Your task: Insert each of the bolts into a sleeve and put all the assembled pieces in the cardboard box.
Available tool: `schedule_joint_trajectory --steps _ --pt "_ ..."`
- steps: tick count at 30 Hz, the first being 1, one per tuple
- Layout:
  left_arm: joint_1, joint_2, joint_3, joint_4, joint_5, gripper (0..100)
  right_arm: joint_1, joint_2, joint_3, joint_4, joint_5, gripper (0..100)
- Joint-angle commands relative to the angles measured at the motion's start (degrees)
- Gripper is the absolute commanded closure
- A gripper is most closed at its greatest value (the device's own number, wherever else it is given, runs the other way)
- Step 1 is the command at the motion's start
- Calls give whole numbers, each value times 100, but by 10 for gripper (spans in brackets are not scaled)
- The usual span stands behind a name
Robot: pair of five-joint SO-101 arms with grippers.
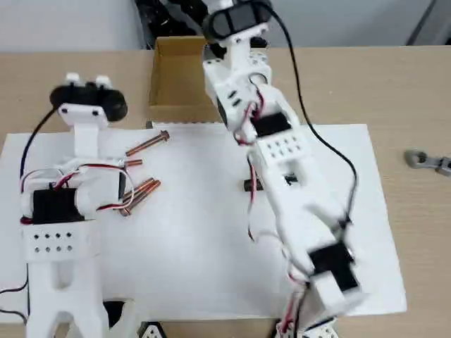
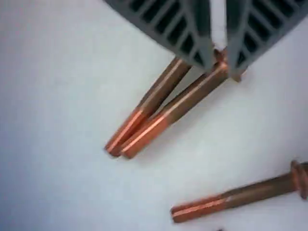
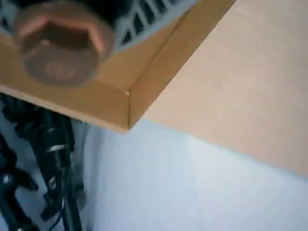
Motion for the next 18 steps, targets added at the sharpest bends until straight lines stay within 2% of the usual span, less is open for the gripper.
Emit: schedule_joint_trajectory --steps 1,9,18 --pt "-185 -35 295 -422 -114 994 75 954 -1231 -136 -35 995" --pt "-176 -35 602 -677 -114 994 268 2800 -2593 -136 -53 995" --pt "-185 -35 602 -756 -97 992 400 3512 -2954 -154 -79 985"
